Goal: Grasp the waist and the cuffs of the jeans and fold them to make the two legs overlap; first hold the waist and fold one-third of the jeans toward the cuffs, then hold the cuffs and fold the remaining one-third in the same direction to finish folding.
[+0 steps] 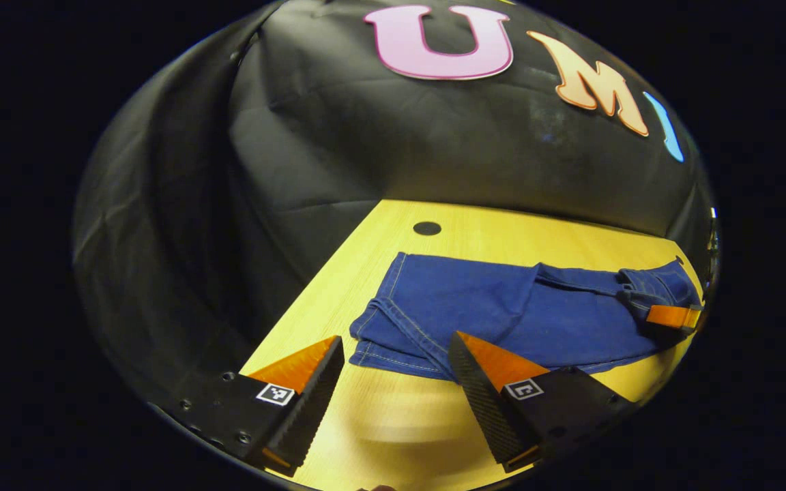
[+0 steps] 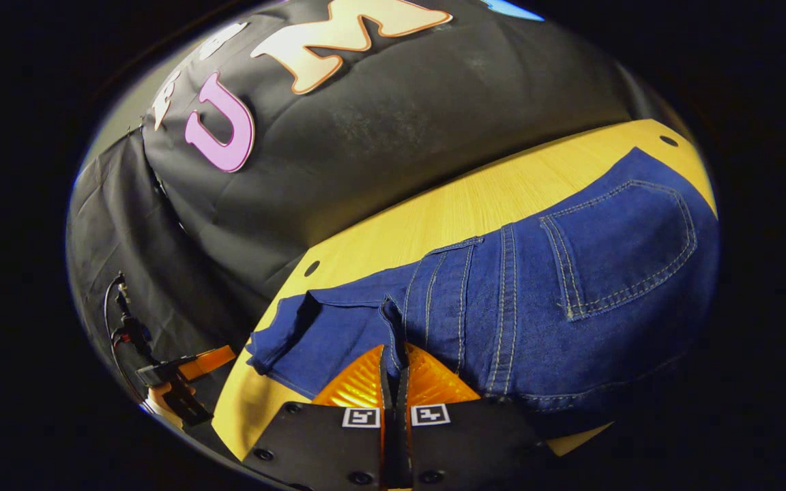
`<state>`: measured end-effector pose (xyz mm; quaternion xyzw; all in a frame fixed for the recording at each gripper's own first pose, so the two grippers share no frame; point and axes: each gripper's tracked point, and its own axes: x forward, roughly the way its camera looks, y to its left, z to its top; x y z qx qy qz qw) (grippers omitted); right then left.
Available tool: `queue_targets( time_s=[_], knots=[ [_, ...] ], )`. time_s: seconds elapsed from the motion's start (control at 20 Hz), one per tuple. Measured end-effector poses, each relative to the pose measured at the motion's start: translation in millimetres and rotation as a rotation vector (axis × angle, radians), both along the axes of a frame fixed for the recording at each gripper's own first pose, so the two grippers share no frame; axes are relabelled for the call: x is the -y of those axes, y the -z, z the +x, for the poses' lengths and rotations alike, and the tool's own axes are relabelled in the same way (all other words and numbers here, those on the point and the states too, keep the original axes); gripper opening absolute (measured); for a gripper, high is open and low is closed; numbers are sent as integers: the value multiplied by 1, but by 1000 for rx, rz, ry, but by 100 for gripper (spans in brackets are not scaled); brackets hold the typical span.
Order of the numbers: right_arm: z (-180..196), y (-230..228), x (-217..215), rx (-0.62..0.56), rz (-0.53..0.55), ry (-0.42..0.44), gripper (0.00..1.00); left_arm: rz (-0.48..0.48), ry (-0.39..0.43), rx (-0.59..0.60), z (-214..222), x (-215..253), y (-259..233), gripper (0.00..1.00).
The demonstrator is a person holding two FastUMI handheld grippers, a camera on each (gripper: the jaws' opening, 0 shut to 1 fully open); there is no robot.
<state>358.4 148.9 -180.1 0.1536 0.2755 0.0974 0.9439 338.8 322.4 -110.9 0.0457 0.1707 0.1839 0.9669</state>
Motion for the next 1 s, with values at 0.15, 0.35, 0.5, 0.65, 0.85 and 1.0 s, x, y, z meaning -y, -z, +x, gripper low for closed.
queue_targets(
  time_s=[0.15,0.35,0.5,0.65,0.85,1.0],
  knots=[
    [0,0,-1,4,-79,-19,3,-55,-11,-40,9,-15,15,95],
    [0,-3,0,8,-105,-10,3,-106,-21,-65,7,-18,29,95],
    [-3,-7,-3,5,-102,-2,13,-129,-21,-74,7,-25,39,91],
    [-14,-27,-30,0,-16,-29,50,-139,1,-64,10,-22,37,93],
    [-36,-46,-12,19,-127,16,82,-163,33,-64,15,-16,33,93],
    [-59,-61,9,7,-194,49,93,-129,52,-92,18,-14,40,94]
  ],
)
